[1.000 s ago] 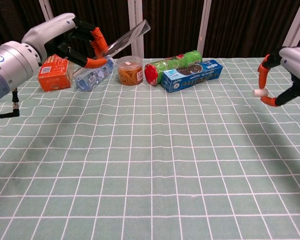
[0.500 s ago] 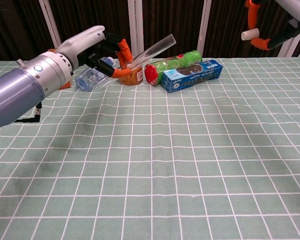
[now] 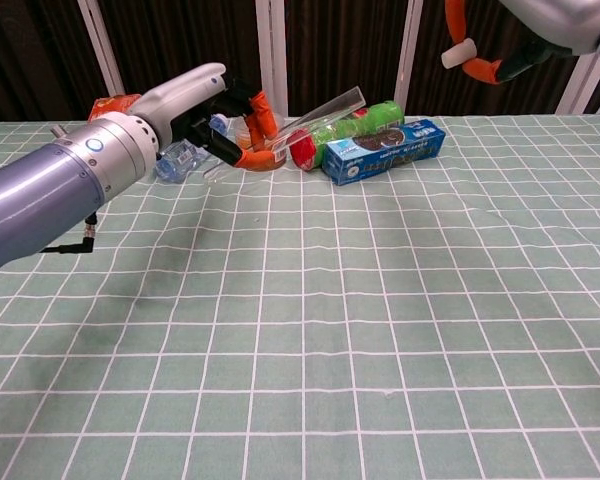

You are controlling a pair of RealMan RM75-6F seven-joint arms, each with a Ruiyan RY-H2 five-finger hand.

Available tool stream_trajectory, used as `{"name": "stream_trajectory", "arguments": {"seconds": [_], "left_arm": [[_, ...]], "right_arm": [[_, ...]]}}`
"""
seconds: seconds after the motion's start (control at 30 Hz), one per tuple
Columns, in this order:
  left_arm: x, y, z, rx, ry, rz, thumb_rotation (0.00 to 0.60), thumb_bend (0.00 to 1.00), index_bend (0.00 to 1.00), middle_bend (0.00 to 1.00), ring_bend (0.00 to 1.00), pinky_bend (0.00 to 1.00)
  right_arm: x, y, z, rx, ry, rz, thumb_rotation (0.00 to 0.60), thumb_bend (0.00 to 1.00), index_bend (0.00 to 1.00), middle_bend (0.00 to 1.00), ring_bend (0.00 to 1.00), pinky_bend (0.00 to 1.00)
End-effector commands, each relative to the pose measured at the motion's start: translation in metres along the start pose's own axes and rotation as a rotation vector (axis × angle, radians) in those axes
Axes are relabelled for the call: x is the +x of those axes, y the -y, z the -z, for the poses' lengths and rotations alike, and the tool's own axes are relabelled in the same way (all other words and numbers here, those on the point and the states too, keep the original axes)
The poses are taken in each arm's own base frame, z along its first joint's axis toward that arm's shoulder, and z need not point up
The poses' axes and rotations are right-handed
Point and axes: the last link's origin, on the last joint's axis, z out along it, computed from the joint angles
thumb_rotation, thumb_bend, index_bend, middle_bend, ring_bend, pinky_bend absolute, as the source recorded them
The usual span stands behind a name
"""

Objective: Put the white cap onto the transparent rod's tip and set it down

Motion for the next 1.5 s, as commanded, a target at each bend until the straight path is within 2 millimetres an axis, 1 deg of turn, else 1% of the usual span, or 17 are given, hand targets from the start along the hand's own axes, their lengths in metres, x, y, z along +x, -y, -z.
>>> {"name": "stream_trajectory", "arguments": {"seconds": [0.03, 0.3, 0.6, 1.1, 1.5], "left_arm": [[-0.002, -0.003, -0.001, 0.01, -0.005, 0.018, 0.6, 0.79, 0.56, 0.57, 0.11, 0.0], [-0.011, -0.012, -0.002, 0.031, -0.026, 0.048, 0.6, 0.79, 0.56, 0.57, 0.11, 0.0], [-0.018, -0.022, -0.003, 0.038, -0.027, 0.072, 0.6, 0.79, 0.56, 0.57, 0.11, 0.0], [-0.024, -0.029, -0.003, 0.039, -0.021, 0.089, 0.6, 0.79, 0.56, 0.57, 0.11, 0.0], [-0.028, -0.03, -0.001, 0.04, -0.017, 0.096, 0.6, 0.79, 0.56, 0.57, 0.11, 0.0]], "right_arm": [[-0.002, 0.004, 0.001, 0.016, -0.009, 0.011, 0.6, 0.34, 0.61, 0.28, 0.08, 0.0], [-0.005, 0.013, 0.004, 0.013, -0.019, 0.001, 0.6, 0.34, 0.61, 0.28, 0.08, 0.0], [-0.005, 0.02, 0.003, 0.015, -0.028, -0.01, 0.6, 0.34, 0.61, 0.28, 0.08, 0.0], [-0.005, 0.034, 0.001, 0.034, -0.028, -0.036, 0.6, 0.34, 0.61, 0.28, 0.08, 0.0], [-0.007, 0.038, 0.0, 0.027, -0.023, -0.039, 0.6, 0.34, 0.61, 0.28, 0.08, 0.0]]}}
